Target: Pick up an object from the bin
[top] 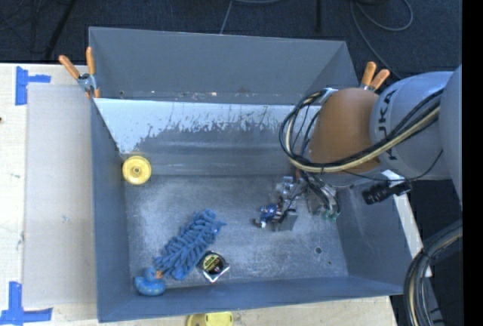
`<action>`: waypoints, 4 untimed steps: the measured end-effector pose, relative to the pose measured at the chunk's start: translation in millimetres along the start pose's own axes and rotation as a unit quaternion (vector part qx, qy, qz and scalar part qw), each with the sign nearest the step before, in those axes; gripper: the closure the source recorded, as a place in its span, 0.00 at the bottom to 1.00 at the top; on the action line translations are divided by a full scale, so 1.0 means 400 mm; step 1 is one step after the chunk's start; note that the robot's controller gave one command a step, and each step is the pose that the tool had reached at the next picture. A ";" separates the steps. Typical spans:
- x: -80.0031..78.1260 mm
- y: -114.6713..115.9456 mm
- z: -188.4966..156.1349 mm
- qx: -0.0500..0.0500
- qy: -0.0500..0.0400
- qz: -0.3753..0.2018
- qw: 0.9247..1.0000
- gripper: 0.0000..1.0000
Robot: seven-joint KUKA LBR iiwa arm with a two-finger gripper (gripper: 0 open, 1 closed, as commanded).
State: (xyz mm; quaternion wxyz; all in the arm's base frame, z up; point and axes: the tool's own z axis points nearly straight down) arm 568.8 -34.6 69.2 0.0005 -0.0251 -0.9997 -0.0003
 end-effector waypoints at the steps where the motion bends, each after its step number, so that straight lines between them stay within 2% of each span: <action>1: 0.000 0.000 0.000 0.000 0.000 0.000 1.000 1.00; 2: 0.006 0.000 -0.010 0.000 0.002 0.000 1.000 1.00; 3: -0.024 0.063 -0.093 0.001 -0.005 -0.069 0.998 1.00; 4: -0.034 0.011 -0.414 0.000 -0.001 -0.021 1.000 1.00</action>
Offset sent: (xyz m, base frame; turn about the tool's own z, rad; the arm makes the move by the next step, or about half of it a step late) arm -0.0414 -0.0096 0.2782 -0.0090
